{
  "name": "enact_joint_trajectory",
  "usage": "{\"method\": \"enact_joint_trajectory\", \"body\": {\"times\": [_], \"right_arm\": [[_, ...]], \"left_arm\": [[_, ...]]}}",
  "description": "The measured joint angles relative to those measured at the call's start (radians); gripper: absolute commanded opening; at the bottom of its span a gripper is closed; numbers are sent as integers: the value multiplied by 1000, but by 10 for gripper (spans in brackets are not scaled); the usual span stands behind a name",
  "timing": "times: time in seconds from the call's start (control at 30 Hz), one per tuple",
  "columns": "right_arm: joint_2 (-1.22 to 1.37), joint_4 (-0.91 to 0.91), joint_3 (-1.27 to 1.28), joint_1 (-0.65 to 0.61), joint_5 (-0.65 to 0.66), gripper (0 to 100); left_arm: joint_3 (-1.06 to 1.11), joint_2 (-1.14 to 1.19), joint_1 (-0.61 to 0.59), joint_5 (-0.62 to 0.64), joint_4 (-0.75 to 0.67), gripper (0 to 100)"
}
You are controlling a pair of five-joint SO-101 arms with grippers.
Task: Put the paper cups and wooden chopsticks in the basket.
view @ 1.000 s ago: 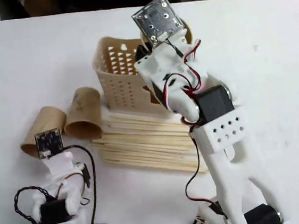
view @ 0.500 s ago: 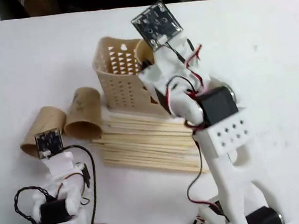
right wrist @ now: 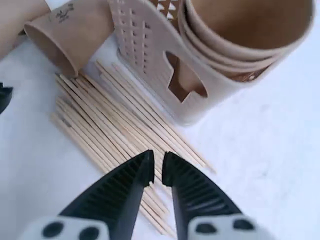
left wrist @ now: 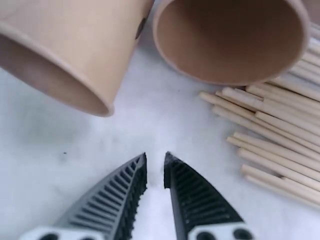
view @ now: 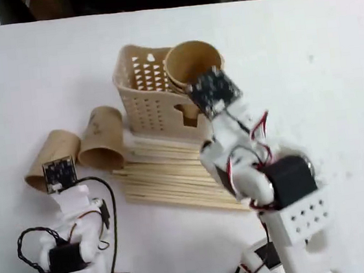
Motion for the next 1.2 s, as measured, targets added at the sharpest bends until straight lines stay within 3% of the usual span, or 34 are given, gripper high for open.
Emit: {"method": "enact_joint_trajectory", "body": {"times": [0.33,0.6,0.77,0.83,0.97,1.2], "right_arm": [[-456,-230,651,381,213,42],[-741,-281,1020,399,284,42],[-913,-259,1129,407,288,41],[-919,-249,1137,407,292,42],[-913,-250,1155,433,295,42],[-913,-272,1217,433,296,42]], "left_arm": [[0,0,0,0,0,81],[0,0,0,0,-5,81],[0,0,-25,-5,-123,79],[-15,0,-55,-78,-169,79],[-138,0,-155,-370,-186,81],[-548,41,-227,-488,-35,82]]}}
